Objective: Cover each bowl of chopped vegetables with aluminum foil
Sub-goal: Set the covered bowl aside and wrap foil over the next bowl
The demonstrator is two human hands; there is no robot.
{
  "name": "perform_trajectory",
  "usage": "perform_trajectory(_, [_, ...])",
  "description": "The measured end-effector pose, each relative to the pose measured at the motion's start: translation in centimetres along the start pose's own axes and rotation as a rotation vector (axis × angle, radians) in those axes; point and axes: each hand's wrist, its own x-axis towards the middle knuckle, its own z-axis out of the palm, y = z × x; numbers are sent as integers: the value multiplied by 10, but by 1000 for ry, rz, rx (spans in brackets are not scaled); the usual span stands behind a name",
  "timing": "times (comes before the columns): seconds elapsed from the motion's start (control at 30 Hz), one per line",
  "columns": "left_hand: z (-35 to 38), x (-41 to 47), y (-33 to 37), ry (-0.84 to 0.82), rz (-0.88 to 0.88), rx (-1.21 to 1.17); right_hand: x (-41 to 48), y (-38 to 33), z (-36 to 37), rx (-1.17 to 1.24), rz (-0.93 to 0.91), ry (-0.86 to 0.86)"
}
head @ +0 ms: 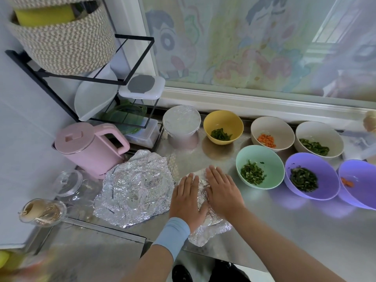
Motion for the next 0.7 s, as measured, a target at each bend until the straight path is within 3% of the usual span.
perform_trajectory(0.07, [1, 1, -4, -1, 9, -36, 3, 3, 4, 106, 46, -52])
perform_trajectory(0.27, [4, 5, -11, 7, 19, -154, 4, 7, 8, 348, 116, 8])
perform_trajectory(0.47, [4, 8, -15, 30, 3, -327, 5, 5, 9, 357, 144, 24])
perform_trajectory(0.6, [-8, 19, -20, 43, 33, -121, 7, 7, 9, 140, 5, 96])
perform_trajectory(0.7, [-7, 28, -17, 19, 130, -45, 15, 9, 6, 206, -52, 47])
